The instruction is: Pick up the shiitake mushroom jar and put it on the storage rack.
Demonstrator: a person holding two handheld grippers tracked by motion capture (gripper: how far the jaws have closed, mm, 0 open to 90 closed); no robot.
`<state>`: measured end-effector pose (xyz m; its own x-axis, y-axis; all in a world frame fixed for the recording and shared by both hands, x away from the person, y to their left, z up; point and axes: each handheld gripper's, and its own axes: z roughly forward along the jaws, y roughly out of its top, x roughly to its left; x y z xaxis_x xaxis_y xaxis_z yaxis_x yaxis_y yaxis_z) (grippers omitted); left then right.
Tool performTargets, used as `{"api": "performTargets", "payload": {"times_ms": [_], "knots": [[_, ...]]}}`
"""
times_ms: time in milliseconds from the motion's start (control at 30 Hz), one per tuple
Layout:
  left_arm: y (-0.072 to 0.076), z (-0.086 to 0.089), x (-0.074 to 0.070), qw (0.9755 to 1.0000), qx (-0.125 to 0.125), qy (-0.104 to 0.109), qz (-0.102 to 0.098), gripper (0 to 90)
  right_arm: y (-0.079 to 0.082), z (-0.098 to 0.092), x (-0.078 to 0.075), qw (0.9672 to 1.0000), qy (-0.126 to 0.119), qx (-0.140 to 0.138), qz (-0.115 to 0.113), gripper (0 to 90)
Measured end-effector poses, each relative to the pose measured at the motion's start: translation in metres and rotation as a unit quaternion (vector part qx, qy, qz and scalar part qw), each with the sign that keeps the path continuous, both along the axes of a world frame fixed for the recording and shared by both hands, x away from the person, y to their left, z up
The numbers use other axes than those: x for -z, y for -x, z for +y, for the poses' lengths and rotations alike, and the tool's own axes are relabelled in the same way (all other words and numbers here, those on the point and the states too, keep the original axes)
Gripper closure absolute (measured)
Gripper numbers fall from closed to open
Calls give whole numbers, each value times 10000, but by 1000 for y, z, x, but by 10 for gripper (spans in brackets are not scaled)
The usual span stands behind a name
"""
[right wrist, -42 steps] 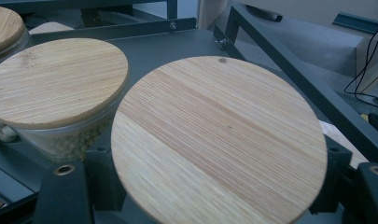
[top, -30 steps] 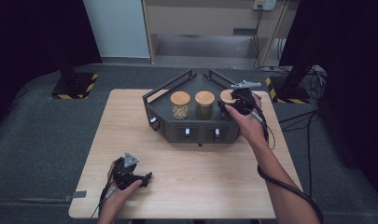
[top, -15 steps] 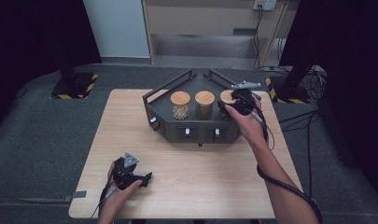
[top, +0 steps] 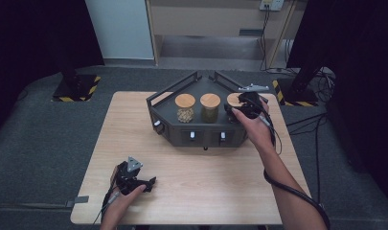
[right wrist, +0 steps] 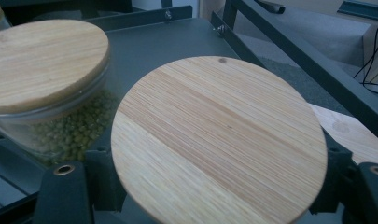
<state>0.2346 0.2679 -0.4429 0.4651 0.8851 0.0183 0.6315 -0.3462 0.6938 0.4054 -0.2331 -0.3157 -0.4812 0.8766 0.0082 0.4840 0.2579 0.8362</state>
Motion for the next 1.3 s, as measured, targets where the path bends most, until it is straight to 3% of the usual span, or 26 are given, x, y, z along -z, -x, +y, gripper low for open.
{"api": "performTargets", "payload": {"times_ms": [933, 1167, 1300], "knots": [[0, 0, 0, 10000, -1, 1, -1, 0, -3, -5, 4, 9999, -132, -4, 26, 254], [0, 0, 0, 10000, 0, -1, 0, 0, 3, -9, 3, 9999, -131, -79, -66, 120], [0, 0, 0, 10000, 12, -1, 1, 0, 8, -12, 2, 9997, -130, -118, -142, 88]]}}
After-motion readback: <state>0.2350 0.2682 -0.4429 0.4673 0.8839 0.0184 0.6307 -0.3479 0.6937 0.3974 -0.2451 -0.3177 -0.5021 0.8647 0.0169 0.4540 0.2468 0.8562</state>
